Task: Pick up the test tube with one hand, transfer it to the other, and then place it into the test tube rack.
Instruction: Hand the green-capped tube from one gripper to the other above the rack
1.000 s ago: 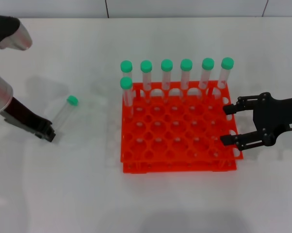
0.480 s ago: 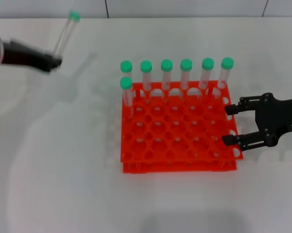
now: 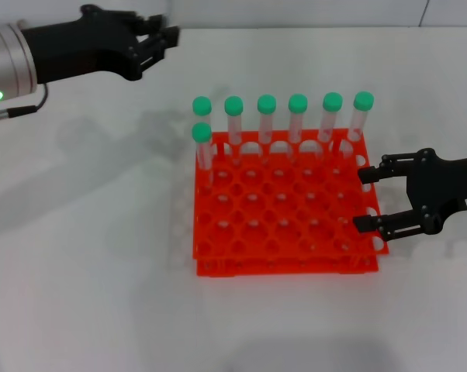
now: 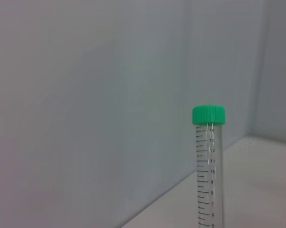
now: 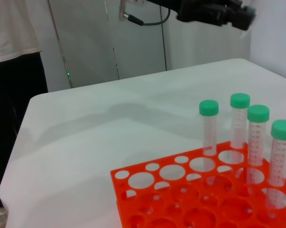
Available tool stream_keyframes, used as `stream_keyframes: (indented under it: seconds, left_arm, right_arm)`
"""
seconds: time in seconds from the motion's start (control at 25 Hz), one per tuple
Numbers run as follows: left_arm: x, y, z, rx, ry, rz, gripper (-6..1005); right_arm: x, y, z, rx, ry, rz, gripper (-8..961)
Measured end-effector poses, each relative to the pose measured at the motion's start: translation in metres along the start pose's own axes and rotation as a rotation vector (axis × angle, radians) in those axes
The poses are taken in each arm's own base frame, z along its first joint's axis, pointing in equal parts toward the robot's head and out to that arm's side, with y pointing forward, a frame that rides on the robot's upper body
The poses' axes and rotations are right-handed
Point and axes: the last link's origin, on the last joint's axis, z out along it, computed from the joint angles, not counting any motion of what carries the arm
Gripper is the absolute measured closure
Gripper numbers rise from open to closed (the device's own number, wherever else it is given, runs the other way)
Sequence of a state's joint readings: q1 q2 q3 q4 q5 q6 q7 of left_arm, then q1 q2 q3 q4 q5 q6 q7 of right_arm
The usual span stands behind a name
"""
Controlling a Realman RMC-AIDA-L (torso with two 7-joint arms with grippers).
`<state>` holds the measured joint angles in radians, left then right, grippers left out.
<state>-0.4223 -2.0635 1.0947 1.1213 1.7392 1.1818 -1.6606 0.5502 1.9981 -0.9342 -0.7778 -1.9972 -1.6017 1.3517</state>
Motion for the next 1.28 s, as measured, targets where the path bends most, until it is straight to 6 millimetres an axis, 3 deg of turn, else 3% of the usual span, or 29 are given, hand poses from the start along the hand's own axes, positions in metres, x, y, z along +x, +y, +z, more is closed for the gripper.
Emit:
stream_keyframes:
  seconds: [0.16, 0.4, 1.28]
  left_arm:
    - [0.009, 0.002, 0.0, -0.193, 0.061, -0.021, 809]
    - [0.01, 0.007, 0.001, -0.415, -0.022, 0.005, 810]
    - [-0.018, 0.025, 0.038, -0.466, -0.262, 0.057, 810]
  right_arm:
    - [-0.002, 0.0, 0.001, -0.002, -0.003, -0.004, 161]
    - [-0.005, -0.001, 0.002, -0.003, -0.014, -0.014, 161]
    - [-0.005, 0.0, 0.002, 0.005, -0.038, -0.007, 163]
